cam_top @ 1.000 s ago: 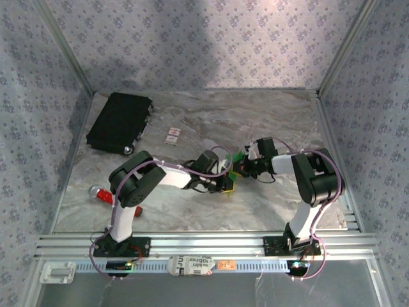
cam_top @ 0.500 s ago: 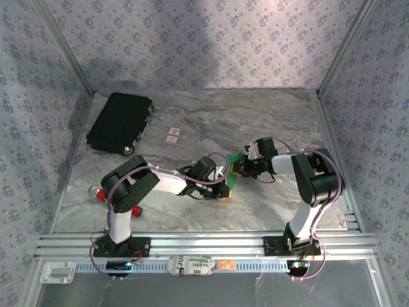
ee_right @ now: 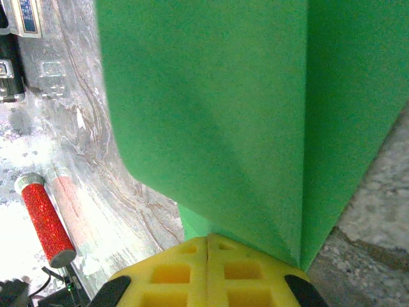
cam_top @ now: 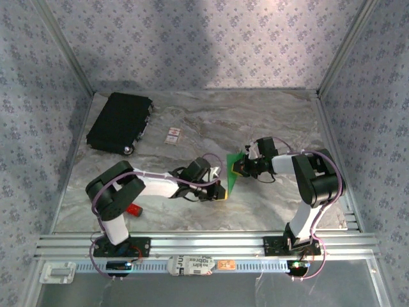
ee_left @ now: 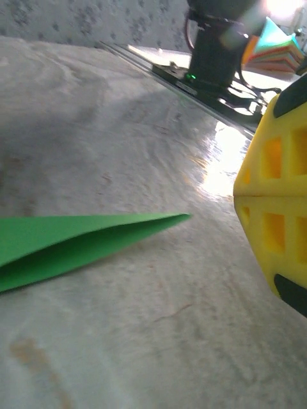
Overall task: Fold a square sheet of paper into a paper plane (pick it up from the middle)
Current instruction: Fold the wing for the fifth time at the center of the table.
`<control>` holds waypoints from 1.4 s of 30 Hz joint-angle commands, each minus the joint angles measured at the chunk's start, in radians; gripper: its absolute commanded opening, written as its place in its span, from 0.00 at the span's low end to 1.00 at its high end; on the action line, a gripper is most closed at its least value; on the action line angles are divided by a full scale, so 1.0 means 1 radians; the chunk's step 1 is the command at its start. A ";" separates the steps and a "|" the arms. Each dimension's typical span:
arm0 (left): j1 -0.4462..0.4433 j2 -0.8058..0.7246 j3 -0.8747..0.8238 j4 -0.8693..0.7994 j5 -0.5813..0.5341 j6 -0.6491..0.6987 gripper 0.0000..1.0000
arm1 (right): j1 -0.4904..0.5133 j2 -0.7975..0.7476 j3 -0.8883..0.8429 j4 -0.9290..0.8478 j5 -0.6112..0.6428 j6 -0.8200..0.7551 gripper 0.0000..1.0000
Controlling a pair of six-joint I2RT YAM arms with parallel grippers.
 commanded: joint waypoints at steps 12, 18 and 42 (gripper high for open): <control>0.047 0.178 0.278 -0.013 -0.010 -0.005 0.00 | -0.006 0.024 -0.049 -0.057 0.126 0.004 0.05; 0.047 0.246 0.325 -0.062 -0.023 0.015 0.00 | -0.006 0.021 -0.048 -0.057 0.125 0.004 0.05; 0.022 0.234 0.067 -0.066 -0.075 0.029 0.00 | -0.007 -0.102 -0.028 -0.067 0.077 0.003 0.09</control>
